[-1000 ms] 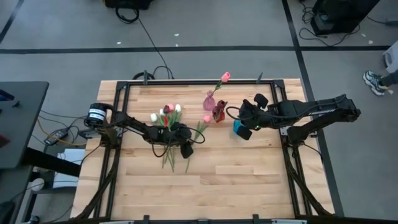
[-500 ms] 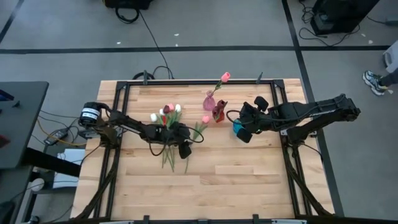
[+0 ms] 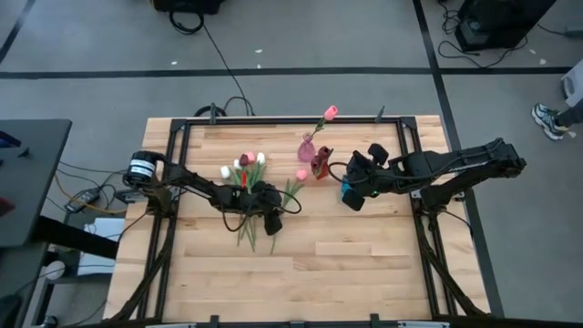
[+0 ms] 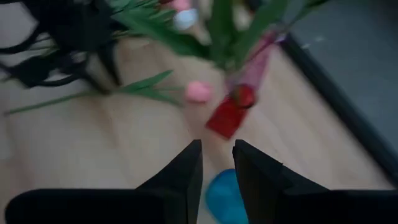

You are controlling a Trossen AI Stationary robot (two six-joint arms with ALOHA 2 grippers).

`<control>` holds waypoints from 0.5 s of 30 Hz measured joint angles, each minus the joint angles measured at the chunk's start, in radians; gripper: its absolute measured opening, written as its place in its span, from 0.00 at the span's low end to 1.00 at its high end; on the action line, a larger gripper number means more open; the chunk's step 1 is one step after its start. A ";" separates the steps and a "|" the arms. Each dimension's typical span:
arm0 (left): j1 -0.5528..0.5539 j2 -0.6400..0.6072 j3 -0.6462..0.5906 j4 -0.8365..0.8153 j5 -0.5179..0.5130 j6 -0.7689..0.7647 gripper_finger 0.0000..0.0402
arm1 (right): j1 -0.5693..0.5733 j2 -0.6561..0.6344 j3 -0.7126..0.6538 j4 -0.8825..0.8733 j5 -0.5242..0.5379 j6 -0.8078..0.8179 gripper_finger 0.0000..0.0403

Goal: Sort flowers into vase by color
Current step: Put the pink flower into the pink vase

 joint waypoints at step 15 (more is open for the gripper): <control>0.004 -0.085 -0.010 -0.072 0.038 0.141 0.01 | 0.151 0.000 -0.041 0.151 -0.115 0.172 0.26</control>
